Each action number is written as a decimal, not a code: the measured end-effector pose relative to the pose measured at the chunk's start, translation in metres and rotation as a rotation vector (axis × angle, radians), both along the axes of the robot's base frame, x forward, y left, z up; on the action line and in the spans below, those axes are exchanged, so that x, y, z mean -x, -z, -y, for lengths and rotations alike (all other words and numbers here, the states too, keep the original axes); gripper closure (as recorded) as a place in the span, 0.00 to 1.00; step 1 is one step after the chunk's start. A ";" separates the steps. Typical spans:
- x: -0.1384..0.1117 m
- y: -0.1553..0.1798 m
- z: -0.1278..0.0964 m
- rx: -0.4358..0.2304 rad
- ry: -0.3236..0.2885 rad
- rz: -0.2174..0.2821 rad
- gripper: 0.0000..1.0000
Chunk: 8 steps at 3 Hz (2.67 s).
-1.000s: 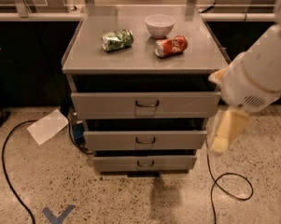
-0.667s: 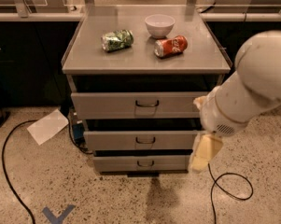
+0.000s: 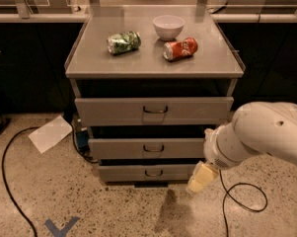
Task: Open middle drawer
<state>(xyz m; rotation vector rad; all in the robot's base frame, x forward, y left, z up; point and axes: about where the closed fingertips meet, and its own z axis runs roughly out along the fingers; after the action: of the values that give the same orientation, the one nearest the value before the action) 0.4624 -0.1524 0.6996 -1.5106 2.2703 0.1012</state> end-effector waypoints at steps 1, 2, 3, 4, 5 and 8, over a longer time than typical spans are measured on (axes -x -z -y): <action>-0.017 -0.007 -0.005 -0.022 0.012 0.065 0.00; -0.017 -0.007 -0.005 -0.022 0.012 0.065 0.00; -0.026 0.011 0.003 0.024 0.018 0.106 0.00; -0.062 0.042 0.008 0.053 0.008 0.190 0.00; -0.105 0.080 0.004 -0.031 0.013 0.253 0.00; -0.153 0.139 0.005 -0.411 -0.007 0.222 0.00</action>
Offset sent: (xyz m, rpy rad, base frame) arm 0.0168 0.0050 0.0050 0.0232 -0.0617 -0.0135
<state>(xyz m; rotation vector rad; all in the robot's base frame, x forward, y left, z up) 0.6151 -0.1575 0.5603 -1.2459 1.9240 0.3596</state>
